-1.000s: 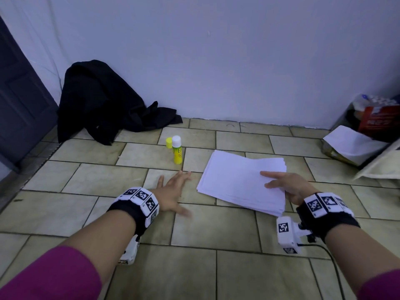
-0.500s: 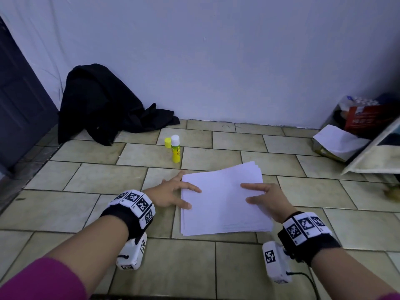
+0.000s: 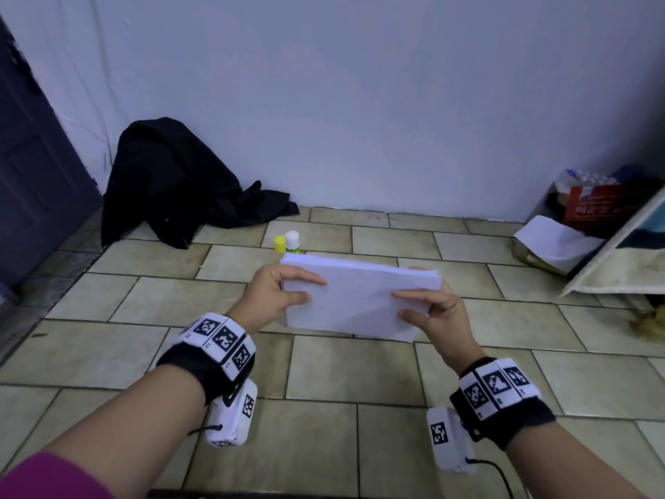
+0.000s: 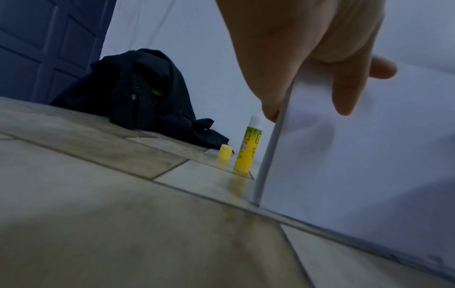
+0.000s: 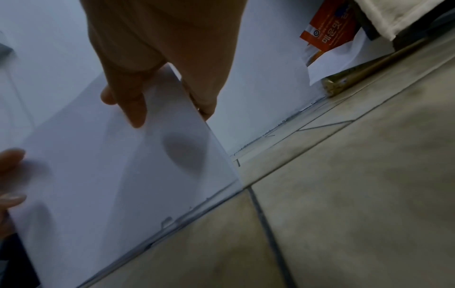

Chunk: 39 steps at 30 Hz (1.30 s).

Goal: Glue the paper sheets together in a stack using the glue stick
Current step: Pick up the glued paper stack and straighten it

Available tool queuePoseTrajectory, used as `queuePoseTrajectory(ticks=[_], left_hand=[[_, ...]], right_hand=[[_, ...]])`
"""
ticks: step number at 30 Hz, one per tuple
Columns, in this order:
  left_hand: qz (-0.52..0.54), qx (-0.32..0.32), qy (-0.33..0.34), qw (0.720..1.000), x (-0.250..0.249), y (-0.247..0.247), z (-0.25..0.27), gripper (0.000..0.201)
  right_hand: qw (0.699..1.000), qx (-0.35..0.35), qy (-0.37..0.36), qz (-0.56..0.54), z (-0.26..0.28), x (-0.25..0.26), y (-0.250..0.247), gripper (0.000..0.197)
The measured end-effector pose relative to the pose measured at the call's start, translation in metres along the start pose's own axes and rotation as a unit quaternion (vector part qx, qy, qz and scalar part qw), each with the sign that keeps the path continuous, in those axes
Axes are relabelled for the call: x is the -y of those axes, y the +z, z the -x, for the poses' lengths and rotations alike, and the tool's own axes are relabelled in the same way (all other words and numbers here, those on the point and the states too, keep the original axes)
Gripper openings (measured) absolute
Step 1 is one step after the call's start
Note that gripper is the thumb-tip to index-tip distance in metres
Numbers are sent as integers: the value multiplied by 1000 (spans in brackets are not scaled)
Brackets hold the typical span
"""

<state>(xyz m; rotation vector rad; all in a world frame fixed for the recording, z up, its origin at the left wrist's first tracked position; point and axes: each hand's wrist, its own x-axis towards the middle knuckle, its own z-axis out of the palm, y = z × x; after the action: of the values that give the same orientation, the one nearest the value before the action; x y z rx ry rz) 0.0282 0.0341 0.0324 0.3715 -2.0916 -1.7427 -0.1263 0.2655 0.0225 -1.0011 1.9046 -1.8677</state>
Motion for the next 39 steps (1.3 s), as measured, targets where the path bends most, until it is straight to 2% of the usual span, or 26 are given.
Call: queuePoseTrajectory(ticks=[4, 6, 9, 14, 21, 23, 32, 36, 39], left_hand=[[34, 12, -7, 999, 3, 5, 7, 37], [24, 18, -9, 1000, 4, 7, 7, 46], [16, 17, -9, 1000, 3, 6, 7, 55], [3, 33, -25, 999, 10, 7, 14, 49], [-22, -10, 0, 1000, 9, 7, 15, 55], [-36, -5, 2, 999, 10, 6, 14, 56], [-35, 42, -57, 997, 13, 5, 15, 55], [-59, 63, -76, 993, 14, 3, 16, 54], [-79, 56, -72, 993, 17, 3, 16, 56]], right_hand=[[1000, -4, 5, 19, 4, -2, 3, 60], [1000, 2, 14, 20, 6, -3, 6, 54], [999, 7, 31, 5, 7, -1, 9, 55], [999, -1, 43, -2, 6, -1, 10, 56], [999, -18, 29, -8, 8, 3, 10, 55], [999, -20, 28, 2, 8, 0, 9, 55], [999, 9, 47, 25, 8, -1, 6, 41], [998, 9, 55, 11, 9, -4, 7, 52], [999, 10, 46, 7, 11, -6, 8, 55]])
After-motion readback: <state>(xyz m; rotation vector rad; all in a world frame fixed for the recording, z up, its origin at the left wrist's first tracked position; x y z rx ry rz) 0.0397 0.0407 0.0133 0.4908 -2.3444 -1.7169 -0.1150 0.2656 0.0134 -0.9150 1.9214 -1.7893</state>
